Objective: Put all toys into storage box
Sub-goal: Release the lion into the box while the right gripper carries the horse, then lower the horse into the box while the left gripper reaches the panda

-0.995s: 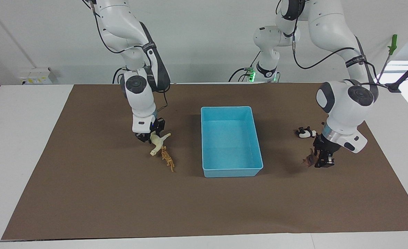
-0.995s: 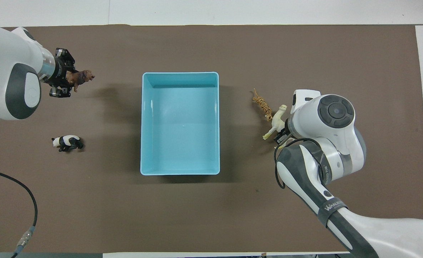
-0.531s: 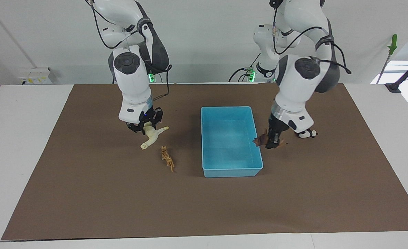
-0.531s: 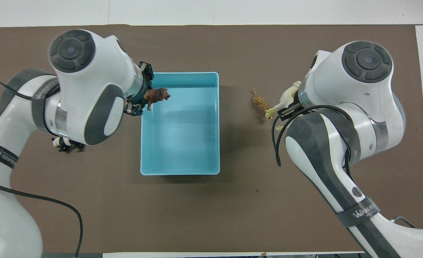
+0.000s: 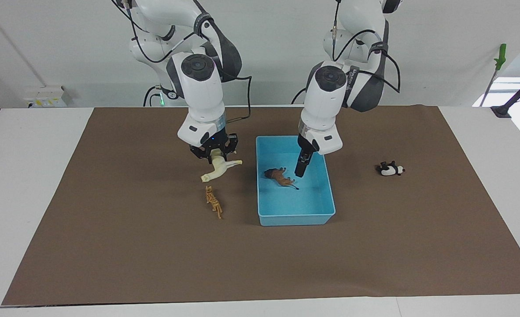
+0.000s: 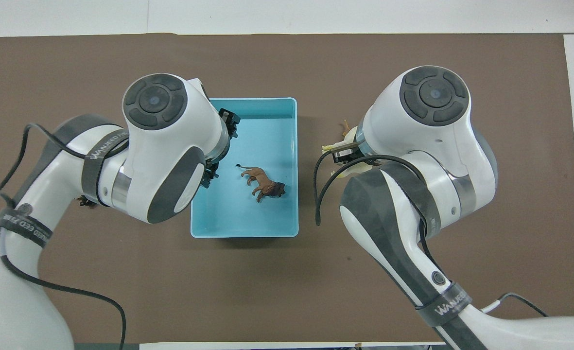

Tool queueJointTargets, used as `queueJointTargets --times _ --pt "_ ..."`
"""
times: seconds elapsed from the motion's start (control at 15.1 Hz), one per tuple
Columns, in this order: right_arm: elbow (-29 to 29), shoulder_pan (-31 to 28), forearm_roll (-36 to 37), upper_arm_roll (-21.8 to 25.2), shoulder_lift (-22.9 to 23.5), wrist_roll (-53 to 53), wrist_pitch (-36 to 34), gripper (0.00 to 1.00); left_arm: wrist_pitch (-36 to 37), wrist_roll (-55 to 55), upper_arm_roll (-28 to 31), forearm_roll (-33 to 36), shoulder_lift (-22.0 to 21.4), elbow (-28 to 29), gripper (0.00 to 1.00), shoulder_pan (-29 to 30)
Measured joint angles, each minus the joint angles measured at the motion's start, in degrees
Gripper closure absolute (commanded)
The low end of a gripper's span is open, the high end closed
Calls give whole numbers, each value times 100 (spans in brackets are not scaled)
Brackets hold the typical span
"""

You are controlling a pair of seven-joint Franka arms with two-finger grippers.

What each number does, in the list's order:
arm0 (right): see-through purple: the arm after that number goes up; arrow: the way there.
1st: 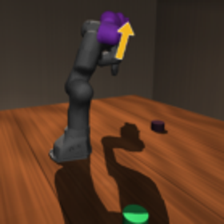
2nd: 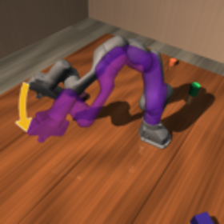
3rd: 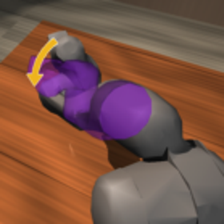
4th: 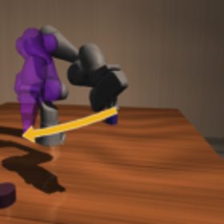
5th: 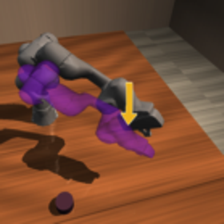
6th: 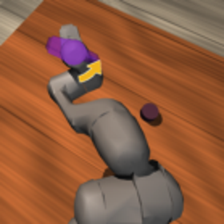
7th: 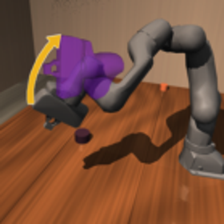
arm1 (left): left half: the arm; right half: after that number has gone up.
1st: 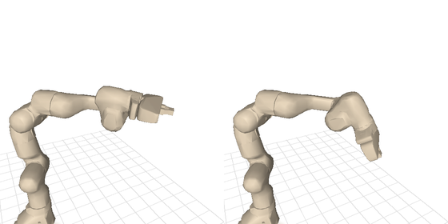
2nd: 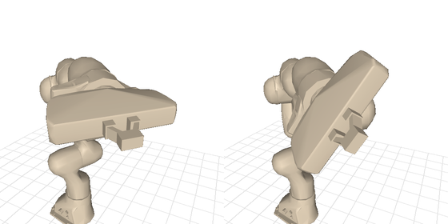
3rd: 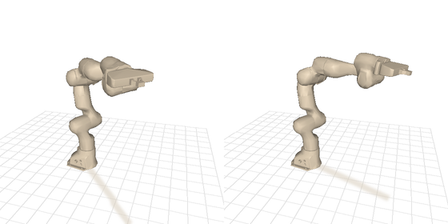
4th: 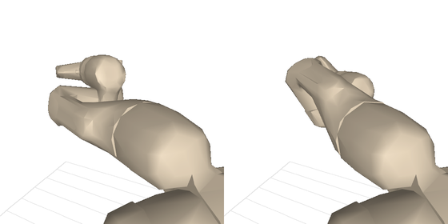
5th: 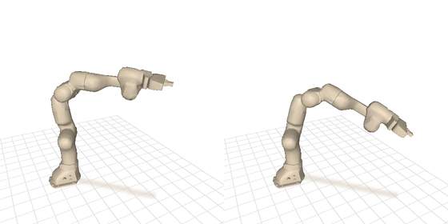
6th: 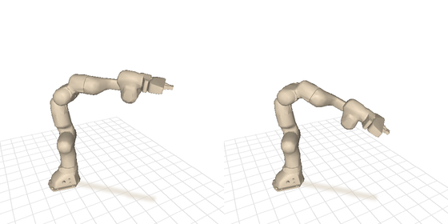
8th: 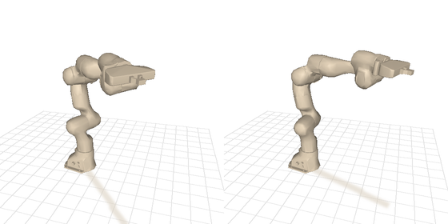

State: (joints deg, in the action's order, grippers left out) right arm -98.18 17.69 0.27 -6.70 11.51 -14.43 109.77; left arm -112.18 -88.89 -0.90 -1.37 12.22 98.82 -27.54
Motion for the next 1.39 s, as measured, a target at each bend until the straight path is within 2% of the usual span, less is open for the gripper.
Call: queueJointTargets --times 0.27,0.4,0.6,0.66,0.73,0.86,0.93,1.19,1.39 --pt "171 558 -283 -23 49 -930 386 100 649 1198 52 1 -356 139 0 960" --pt "241 941 -416 -29 142 -1245 787 100 677 1674 67 -1 -463 394 0 1508" --pt "397 1289 -431 -28 506 -1345 1292 100 659 1817 73 -1 -538 676 0 2259" --pt "495 1349 -430 -26 670 -1345 1348 93 608 1821 74 -1 -571 773 0 2437" --pt "576 1408 -430 -25 831 -1345 1436 68 450 1795 74 -1 -618 916 0 2585" --pt "659 1492 -430 -25 1080 -1345 1713 9 -200 1520 74 -2 -752 1401 0 2808" --pt "672 1499 -430 -24 1161 -1345 1784 0 -515 1351 74 -2 -829 1697 0 2932" --pt "804 1448 -278 74 1219 -1314 1550 0 -1444 699 74 -3 -1030 2540 0 3397" --pt "1102 880 -154 99 1043 -601 917 0 -1770 323 54 -3 -1028 2847 0 3411"
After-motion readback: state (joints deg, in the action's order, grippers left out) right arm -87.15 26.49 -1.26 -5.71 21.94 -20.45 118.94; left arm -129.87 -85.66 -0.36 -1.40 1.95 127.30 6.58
